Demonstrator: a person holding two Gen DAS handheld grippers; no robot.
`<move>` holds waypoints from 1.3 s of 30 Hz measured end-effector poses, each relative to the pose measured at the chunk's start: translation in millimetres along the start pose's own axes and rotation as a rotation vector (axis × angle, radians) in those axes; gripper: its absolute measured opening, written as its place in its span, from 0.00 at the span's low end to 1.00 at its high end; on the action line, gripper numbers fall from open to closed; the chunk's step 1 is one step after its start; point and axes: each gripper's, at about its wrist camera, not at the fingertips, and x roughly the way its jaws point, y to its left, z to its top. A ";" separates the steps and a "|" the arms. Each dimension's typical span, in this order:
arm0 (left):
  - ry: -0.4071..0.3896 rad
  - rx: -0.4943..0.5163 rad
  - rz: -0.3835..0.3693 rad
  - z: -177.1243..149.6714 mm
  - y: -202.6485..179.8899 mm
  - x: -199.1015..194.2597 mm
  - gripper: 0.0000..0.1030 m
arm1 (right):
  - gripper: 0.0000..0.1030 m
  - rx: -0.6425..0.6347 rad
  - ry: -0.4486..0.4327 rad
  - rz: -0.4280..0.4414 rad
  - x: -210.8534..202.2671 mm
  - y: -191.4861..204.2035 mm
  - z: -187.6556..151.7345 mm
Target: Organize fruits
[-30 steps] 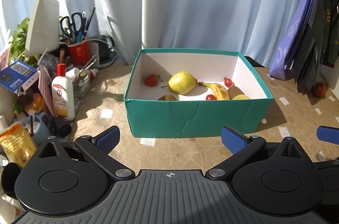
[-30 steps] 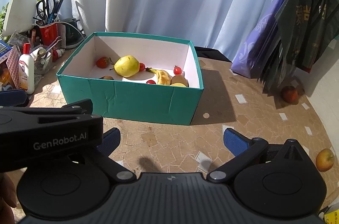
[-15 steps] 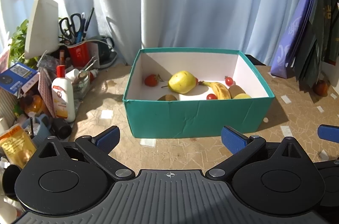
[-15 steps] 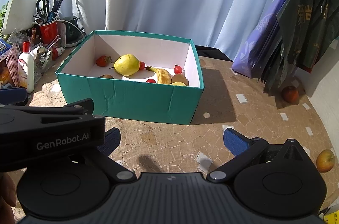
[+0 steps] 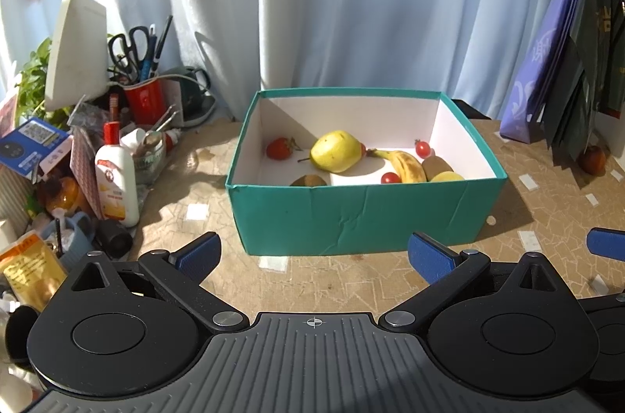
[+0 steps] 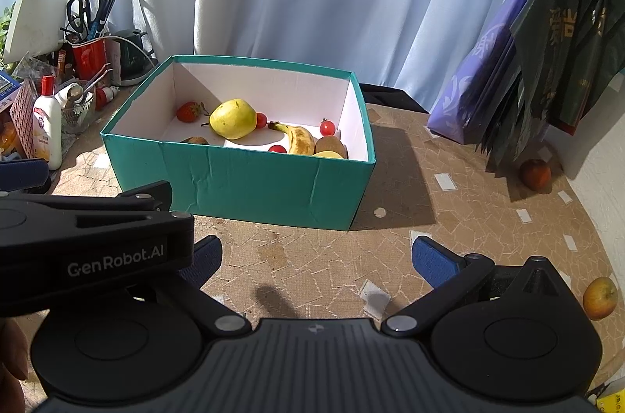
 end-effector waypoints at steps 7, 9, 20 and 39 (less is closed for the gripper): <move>0.005 0.002 0.002 -2.4 -0.8 1.0 1.00 | 1.00 -0.001 0.002 0.003 0.5 -0.2 -0.9; 0.006 0.002 0.001 -2.6 -1.2 1.1 1.00 | 1.00 0.001 0.003 0.005 0.8 -0.4 -1.2; 0.008 0.002 0.001 -4.0 -2.6 0.8 1.00 | 1.00 0.002 0.004 0.007 0.6 -2.0 -2.0; 0.012 -0.001 -0.004 -5.3 -3.7 3.0 1.00 | 1.00 0.002 0.004 0.006 1.6 -3.2 -3.4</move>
